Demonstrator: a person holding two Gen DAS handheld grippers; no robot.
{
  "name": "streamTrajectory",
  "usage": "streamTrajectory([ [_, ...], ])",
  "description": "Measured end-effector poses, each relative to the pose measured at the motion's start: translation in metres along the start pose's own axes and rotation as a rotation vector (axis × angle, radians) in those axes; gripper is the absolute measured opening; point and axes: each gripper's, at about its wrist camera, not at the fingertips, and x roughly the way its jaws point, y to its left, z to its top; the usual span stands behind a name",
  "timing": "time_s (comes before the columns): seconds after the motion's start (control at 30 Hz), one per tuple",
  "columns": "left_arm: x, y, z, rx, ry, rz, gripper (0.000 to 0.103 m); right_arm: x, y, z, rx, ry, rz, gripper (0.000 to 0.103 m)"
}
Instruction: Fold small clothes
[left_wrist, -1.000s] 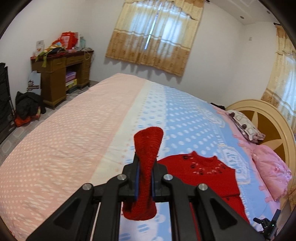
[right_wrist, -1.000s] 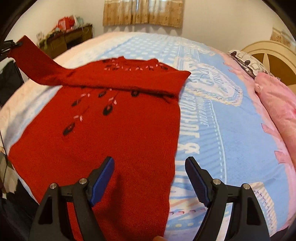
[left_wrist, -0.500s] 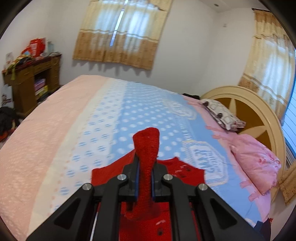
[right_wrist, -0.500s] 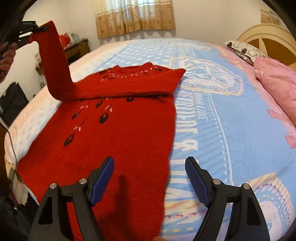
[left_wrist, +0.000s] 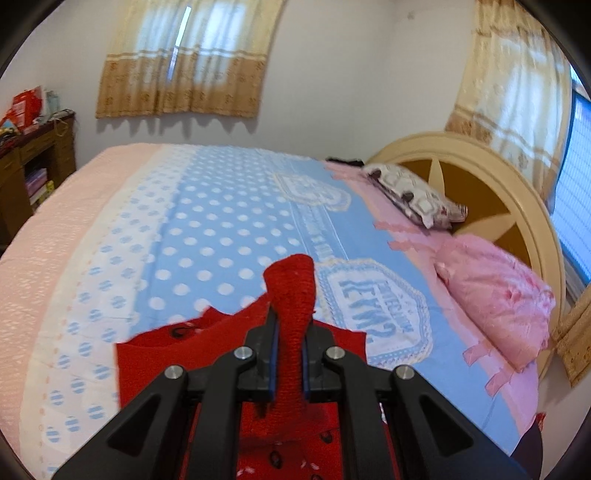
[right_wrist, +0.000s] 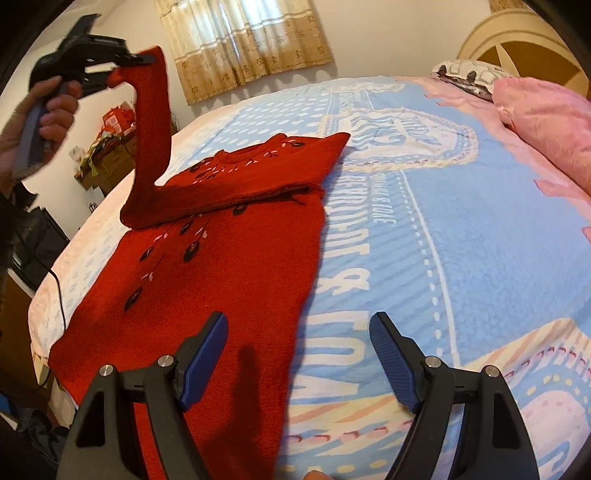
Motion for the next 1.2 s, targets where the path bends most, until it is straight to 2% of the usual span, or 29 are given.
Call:
streamTrajectory([
  [0.27,0.077,-0.053,-0.032,0.078,0.123,-0.002,0.01,-0.001,-0.011,-0.001,0.042,-0.02,0.056,0.079],
  [0.53,0.138,-0.093,-0.066,0.172,0.202,0.016,0.01,0.001,-0.016,-0.004,0.059,-0.03,0.096,0.079],
  [0.6,0.148,-0.099,-0.073,0.187,0.23,0.021,0.017,0.002,-0.016,-0.004,0.059,-0.031,0.1,0.079],
  [0.63,0.151,-0.101,-0.075,0.188,0.238,0.026,0.017,0.002,-0.016,-0.004,0.057,-0.03,0.1,0.079],
  [0.67,0.151,-0.102,-0.077,0.194,0.245,0.023,0.021,0.002,-0.015,-0.005,0.053,-0.031,0.099,0.079],
  [0.77,0.137,-0.1,-0.08,0.237,0.232,0.009,0.046,0.003,-0.014,-0.007,0.038,-0.036,0.106,0.079],
  [0.83,0.12,-0.093,-0.082,0.271,0.188,0.007,0.052,0.003,-0.016,-0.008,0.04,-0.041,0.125,0.079],
  [0.9,0.102,-0.082,-0.086,0.312,0.156,0.016,0.065,0.002,-0.018,-0.008,0.051,-0.049,0.142,0.08],
  [0.97,0.081,-0.063,-0.093,0.338,0.118,0.037,0.067,0.001,-0.018,-0.009,0.049,-0.059,0.16,0.08],
  [1.07,0.053,-0.025,-0.112,0.409,0.089,0.136,0.073,-0.003,-0.019,-0.012,0.053,-0.076,0.167,0.079],
  [1.2,0.028,0.043,-0.142,0.439,0.087,0.317,0.078,-0.009,-0.011,-0.008,0.023,-0.057,0.106,0.079],
])
